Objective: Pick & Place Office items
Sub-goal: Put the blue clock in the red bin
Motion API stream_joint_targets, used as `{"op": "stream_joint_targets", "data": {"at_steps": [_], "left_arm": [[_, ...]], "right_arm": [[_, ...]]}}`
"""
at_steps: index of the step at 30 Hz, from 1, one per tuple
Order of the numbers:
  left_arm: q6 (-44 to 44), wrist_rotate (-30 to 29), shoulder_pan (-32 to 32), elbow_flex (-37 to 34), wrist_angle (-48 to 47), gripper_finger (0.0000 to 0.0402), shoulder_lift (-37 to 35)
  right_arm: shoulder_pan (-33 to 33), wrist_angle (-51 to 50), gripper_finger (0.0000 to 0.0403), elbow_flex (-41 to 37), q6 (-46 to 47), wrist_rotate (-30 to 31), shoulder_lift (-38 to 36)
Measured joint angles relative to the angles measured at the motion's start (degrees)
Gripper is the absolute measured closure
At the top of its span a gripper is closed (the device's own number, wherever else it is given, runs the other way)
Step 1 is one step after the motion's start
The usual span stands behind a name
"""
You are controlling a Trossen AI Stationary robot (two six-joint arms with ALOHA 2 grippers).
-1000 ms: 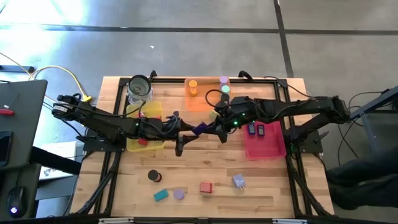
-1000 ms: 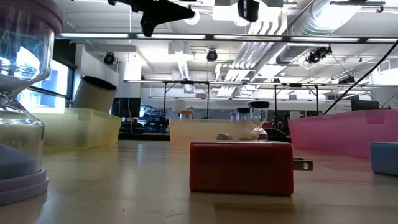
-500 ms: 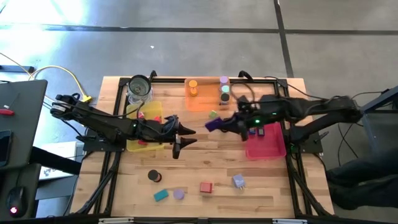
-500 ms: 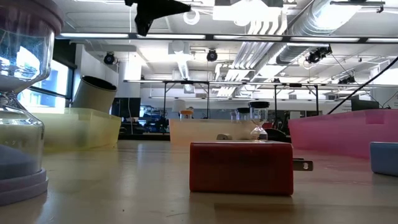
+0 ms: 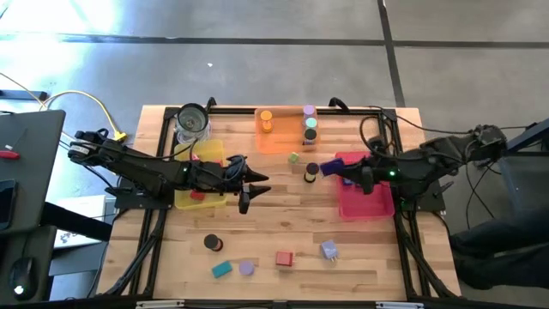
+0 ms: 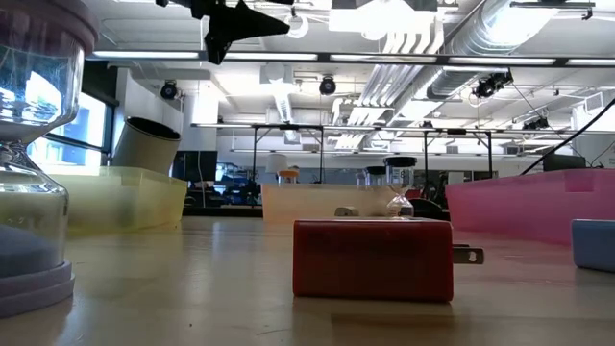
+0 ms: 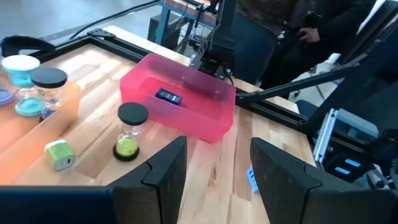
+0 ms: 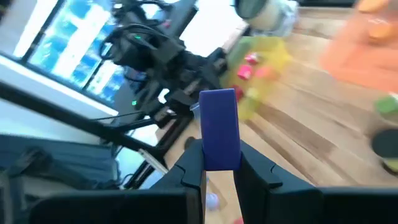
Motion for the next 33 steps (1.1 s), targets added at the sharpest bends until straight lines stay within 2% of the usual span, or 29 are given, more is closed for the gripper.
{"op": "stream_joint_targets", "data": {"at_steps": [6, 13, 17, 24, 33], "left_arm": [[0.00, 0.02, 1.41, 0.00, -0.85, 0.0230, 0.00], [0.02, 0.02, 3.32, 0.00, -1.20, 0.0230, 0.02], [0.02, 0.05, 4.55, 0.00, -1.18, 0.0230, 0.04], [0.02, 2.79, 6.58, 0.00, -1.15, 0.0230, 0.04], [0.03, 4.83, 7.31, 0.00, -1.27, 0.0230, 0.09]], "right_arm": [[3.91, -13.75, 0.0359, 0.00, 12.74, 7.06, -1.39], [4.33, -27.25, 0.0359, 0.00, 24.51, 6.08, -0.73], [4.33, -32.72, 0.0359, 0.00, 29.11, 2.41, -0.05], [4.33, -50.00, 0.0359, 0.00, 39.94, -9.23, 3.28], [4.28, -49.82, 0.0359, -4.99, 39.18, -15.39, 6.09]]}}
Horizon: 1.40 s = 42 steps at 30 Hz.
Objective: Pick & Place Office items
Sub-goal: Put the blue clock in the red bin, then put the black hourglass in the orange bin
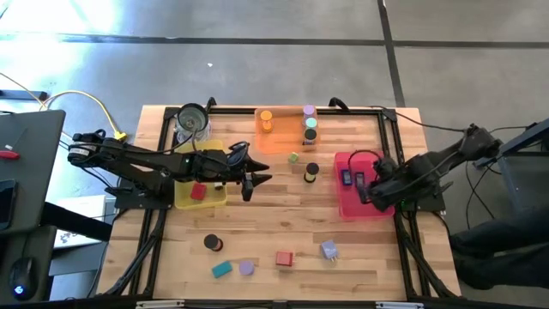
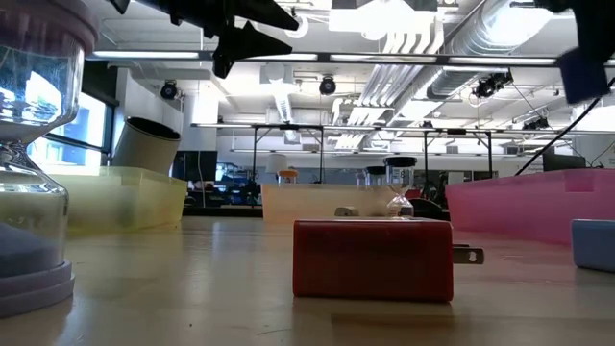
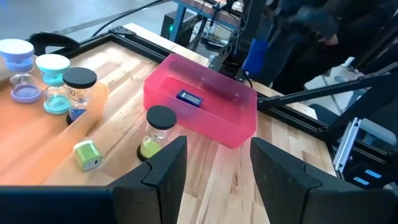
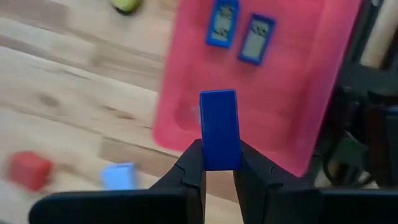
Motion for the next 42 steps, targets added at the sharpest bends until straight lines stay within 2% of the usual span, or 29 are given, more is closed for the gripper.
{"op": "stream_joint_targets", "data": {"at_steps": [7, 11, 21, 32, 42], "left_arm": [[0.00, 4.48, -0.17, 0.01, -0.28, 0.0230, 0.00], [-0.86, 7.60, -0.19, 0.02, -0.27, 0.0230, 0.00], [-7.35, 15.91, -0.61, 0.02, -0.24, 0.0230, 0.00], [-9.58, 16.03, -5.30, 0.02, -0.26, 0.0230, 0.00], [-12.73, 15.86, -6.94, 0.04, -0.46, 0.0230, 0.00]], "right_arm": [[-0.02, 8.13, 0.0359, -9.15, 0.87, -5.55, -0.05], [-0.02, 15.66, 0.0359, -12.76, 0.31, -5.15, -0.10], [-1.74, 18.32, 0.0352, -18.76, 0.30, -7.15, -0.10], [-5.75, 25.75, 0.0343, -23.24, -4.44, -8.26, -0.10], [-6.29, 25.72, 0.0286, -23.25, -4.23, -7.67, -0.10]]}}
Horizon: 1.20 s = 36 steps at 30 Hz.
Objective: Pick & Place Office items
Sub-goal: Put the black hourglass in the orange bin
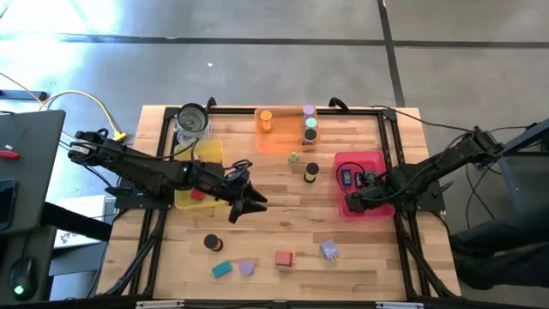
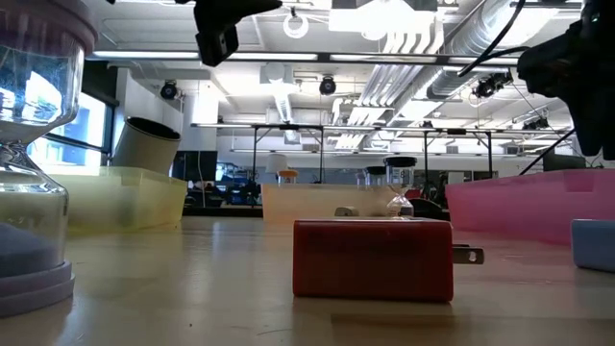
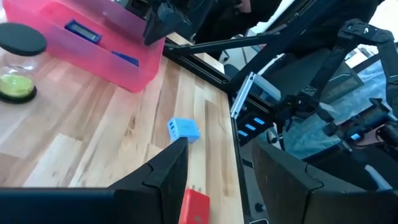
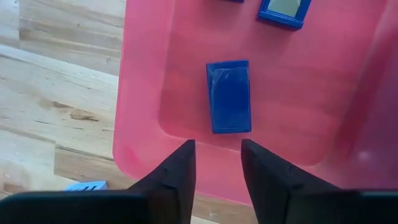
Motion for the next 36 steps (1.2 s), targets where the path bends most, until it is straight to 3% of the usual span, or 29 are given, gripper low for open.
{"op": "stream_joint_targets", "data": {"at_steps": [9, 19, 27, 31, 36], "left_arm": [[-0.89, -0.01, -0.73, 0.00, -0.13, 0.0230, 0.00], [-1.82, -1.74, -0.73, 0.00, 0.14, 0.0230, 0.05], [5.17, -4.76, -0.73, 0.15, 0.40, 0.0234, 0.09], [8.44, -6.23, -0.59, 1.94, -1.45, 0.0244, -0.30], [14.55, -11.27, -0.47, 8.21, -12.90, 0.0250, -0.68]], "right_arm": [[0.00, -0.05, 0.0226, 0.00, -0.97, 1.12, -0.79], [1.21, 4.62, 0.0209, 0.04, -0.17, 18.38, -9.15], [2.75, 14.00, 0.0209, 0.04, -8.90, 31.44, -14.16], [2.75, 18.23, 0.0209, 0.07, -13.67, 33.56, -15.42], [2.75, 22.30, 0.0209, 0.09, -18.24, 32.82, -15.40]]}}
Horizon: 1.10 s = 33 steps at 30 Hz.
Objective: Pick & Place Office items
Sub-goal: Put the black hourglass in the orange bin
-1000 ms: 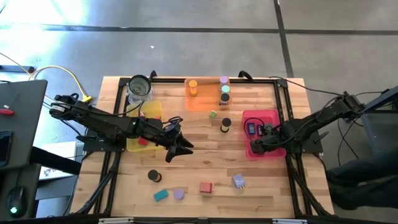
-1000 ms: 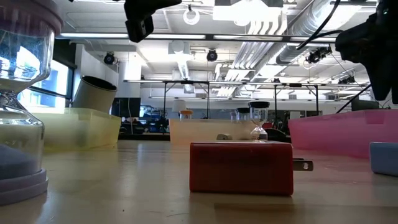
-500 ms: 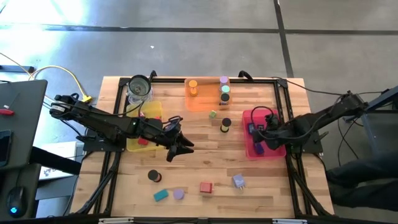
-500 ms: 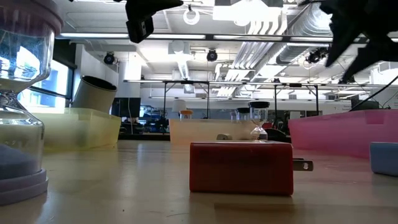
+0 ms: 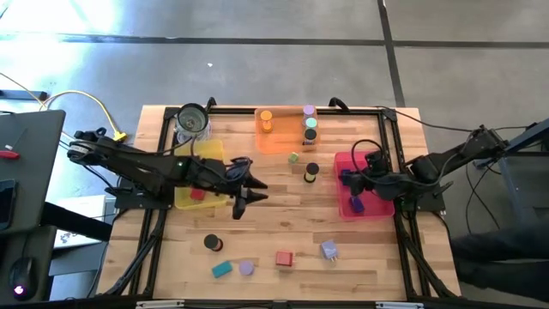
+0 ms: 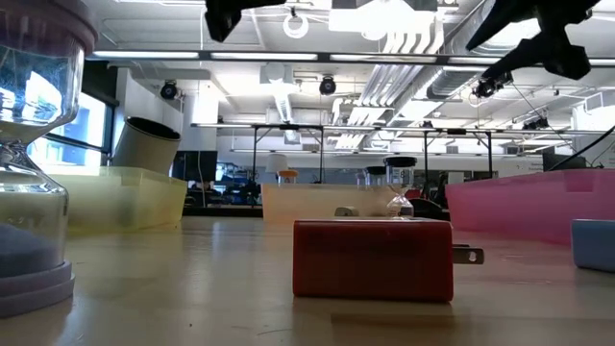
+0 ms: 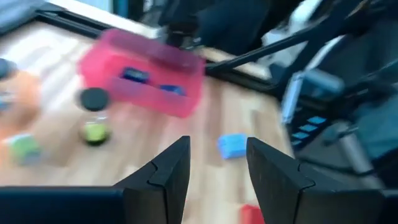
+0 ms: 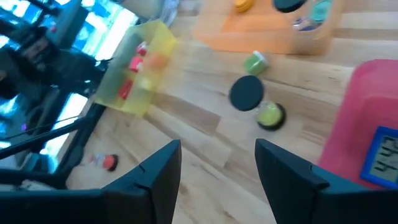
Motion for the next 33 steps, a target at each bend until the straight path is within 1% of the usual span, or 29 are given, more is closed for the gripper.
{"op": "stream_joint_targets", "data": {"at_steps": [4, 9, 11, 15, 23, 26, 33], "left_arm": [[3.06, -3.46, 0.04, 6.46, -11.19, 0.0250, -0.02], [2.23, -4.96, 0.02, 11.01, -19.24, 0.0250, -0.21], [1.94, -5.05, -0.19, 11.78, -20.15, 0.0250, -0.38], [-1.75, -5.05, -1.02, 11.87, -21.90, 0.0251, -0.59], [-2.20, -5.04, -1.68, 11.87, -26.55, 0.0250, -0.59], [-3.74, -5.05, -1.68, 11.85, -27.78, 0.0244, -0.59], [-3.97, -5.50, -1.55, 11.85, -28.05, 0.0227, -0.59]], "right_arm": [[0.00, 1.71, 0.0209, 0.02, -2.52, -0.41, 0.08], [0.00, 1.92, 0.0209, 0.02, -2.66, -0.17, 0.12], [0.00, 1.90, 0.0209, 0.02, -2.66, -0.19, 0.12], [0.00, 1.89, 0.0209, 0.02, -2.82, -0.21, 0.14], [0.00, 2.33, 0.0209, 0.02, -5.48, -0.21, 0.14], [0.00, 2.33, 0.0209, 0.02, -5.69, -0.21, 0.14], [0.00, 2.33, 0.0209, 0.02, -7.15, 0.04, 0.14]]}}
